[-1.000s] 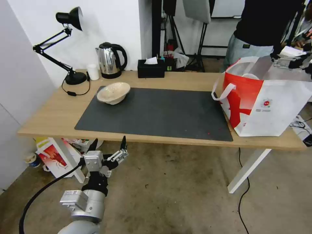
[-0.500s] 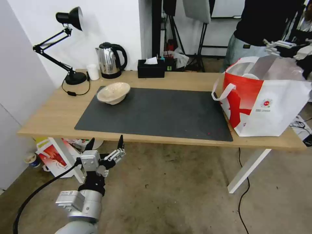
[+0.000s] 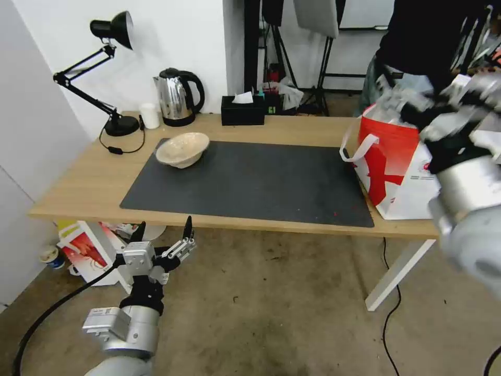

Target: Pick up the trash from the table and place it into the takeout bag.

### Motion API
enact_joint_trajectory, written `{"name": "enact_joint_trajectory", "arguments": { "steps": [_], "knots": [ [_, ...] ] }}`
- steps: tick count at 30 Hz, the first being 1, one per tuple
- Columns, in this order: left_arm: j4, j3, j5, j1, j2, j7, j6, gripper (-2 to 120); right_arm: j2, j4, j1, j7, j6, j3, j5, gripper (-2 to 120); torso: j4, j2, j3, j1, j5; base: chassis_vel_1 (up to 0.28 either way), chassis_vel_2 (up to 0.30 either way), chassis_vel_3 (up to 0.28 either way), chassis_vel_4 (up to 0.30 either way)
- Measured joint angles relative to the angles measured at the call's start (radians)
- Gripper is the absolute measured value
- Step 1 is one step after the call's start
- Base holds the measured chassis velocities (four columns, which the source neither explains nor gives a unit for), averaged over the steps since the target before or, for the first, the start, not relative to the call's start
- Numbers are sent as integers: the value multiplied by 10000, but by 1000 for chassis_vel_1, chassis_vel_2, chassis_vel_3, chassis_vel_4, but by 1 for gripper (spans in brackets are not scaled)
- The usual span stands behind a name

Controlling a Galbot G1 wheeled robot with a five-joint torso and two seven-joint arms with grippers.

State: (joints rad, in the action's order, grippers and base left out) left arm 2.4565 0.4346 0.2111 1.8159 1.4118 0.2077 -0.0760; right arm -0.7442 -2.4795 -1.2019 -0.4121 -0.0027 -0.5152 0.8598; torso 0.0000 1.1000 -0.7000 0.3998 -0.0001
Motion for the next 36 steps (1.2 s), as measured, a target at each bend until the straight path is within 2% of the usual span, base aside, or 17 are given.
{"name": "enact_joint_trajectory", "arguments": {
  "steps": [1, 3, 5, 7, 10, 22, 30, 36],
  "knots": [
    [0, 0, 0, 0, 0, 0, 0, 100, 0, 0, 0, 0, 0, 0, 0, 100, 0, 0, 0, 0, 0, 0, 0, 0, 0],
    [0, -12, 9, 0, 29, -6, 0, 100, -228, -231, -713, -598, -82, 263, -1337, 100, 1, 1, 1, -1, -4, 0, 0, 0, 0],
    [0, -25, 35, 2, 47, -11, 1, 100, -491, -285, -1597, -1105, -549, 510, -2711, 100, -1, 0, 0, -1, 0, 0, 0, 0, 0],
    [0, -18, 39, 4, 48, -13, 1, 100, -566, -283, -1865, -1272, -660, 645, -3010, 100, -4, 0, 0, 0, 1, 0, 0, 0, 0],
    [0, 0, 51, -11, 43, -18, 0, 100, -907, -274, -2884, -1760, -763, 1260, -4617, 100, -1, -1, 0, 0, -2, 0, 0, 0, 0],
    [-41, -136, 23, -17, 78, -28, 11, 100, -1368, -226, -4213, -2133, -361, 1943, -5411, 100, 0, -1, 0, 0, 0, 0, 0, 0, 0],
    [-69, -150, 7, -40, 81, -30, 12, 100, -1336, -212, -4627, -2528, -242, 2185, -5252, 100, 1, -1, 0, 2, 2, 0, 0, 0, 0],
    [-108, -155, 1, -34, 93, -30, 19, 100, -1423, -120, -4979, -2613, 661, 2302, -5619, 100, 0, -1, 0, 1, -1, 0, 0, 0, 0]
  ]
}}
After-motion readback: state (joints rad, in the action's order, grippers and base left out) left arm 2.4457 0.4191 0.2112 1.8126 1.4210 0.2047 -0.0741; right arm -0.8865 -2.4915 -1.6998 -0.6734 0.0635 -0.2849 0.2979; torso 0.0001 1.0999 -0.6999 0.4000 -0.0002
